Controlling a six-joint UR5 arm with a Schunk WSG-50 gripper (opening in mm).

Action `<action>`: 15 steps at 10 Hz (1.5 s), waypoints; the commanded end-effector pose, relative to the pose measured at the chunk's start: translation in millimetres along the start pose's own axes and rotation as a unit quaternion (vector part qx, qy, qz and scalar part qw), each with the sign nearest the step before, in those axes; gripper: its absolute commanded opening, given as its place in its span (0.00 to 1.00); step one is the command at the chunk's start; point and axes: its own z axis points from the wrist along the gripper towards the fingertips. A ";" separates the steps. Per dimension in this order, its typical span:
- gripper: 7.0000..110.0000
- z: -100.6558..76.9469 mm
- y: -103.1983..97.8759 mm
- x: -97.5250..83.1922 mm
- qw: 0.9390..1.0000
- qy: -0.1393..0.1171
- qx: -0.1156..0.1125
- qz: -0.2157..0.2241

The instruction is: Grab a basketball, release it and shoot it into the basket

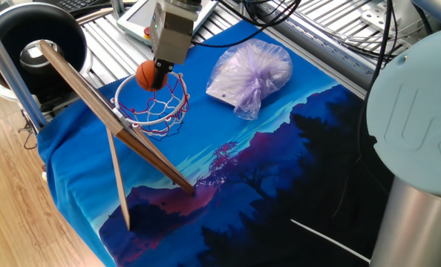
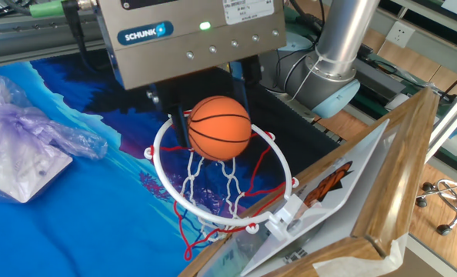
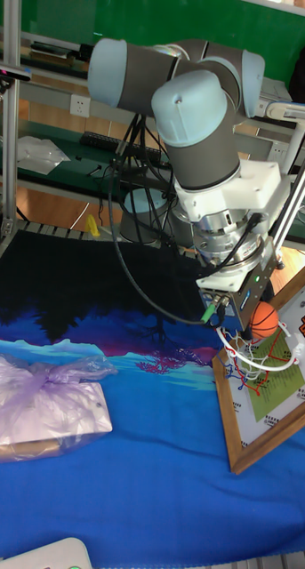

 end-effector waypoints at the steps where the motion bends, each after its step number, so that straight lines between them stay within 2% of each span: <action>1: 0.00 -5.9 9.8 -14.2 1.000 -0.029 -0.010 0.007; 3: 0.00 -7.1 14.1 -22.3 0.999 -0.046 -0.018 0.010; 5: 0.00 -7.1 15.0 -22.5 0.999 -0.046 -0.020 0.012; 7: 0.00 -7.5 13.1 -20.8 0.999 -0.044 -0.019 0.013; 9: 0.00 -6.9 10.8 -13.9 0.999 -0.030 -0.015 0.015; 11: 0.00 -6.9 12.1 -11.8 0.999 -0.027 -0.019 0.013; 12: 0.15 -7.0 16.9 -8.8 0.999 -0.022 -0.030 0.011; 13: 0.15 -6.9 17.1 -8.9 0.999 -0.022 -0.032 0.009; 14: 0.36 -7.1 17.7 -10.1 0.999 -0.024 -0.033 0.008; 15: 0.36 -7.1 17.8 -10.8 0.999 -0.026 -0.034 0.005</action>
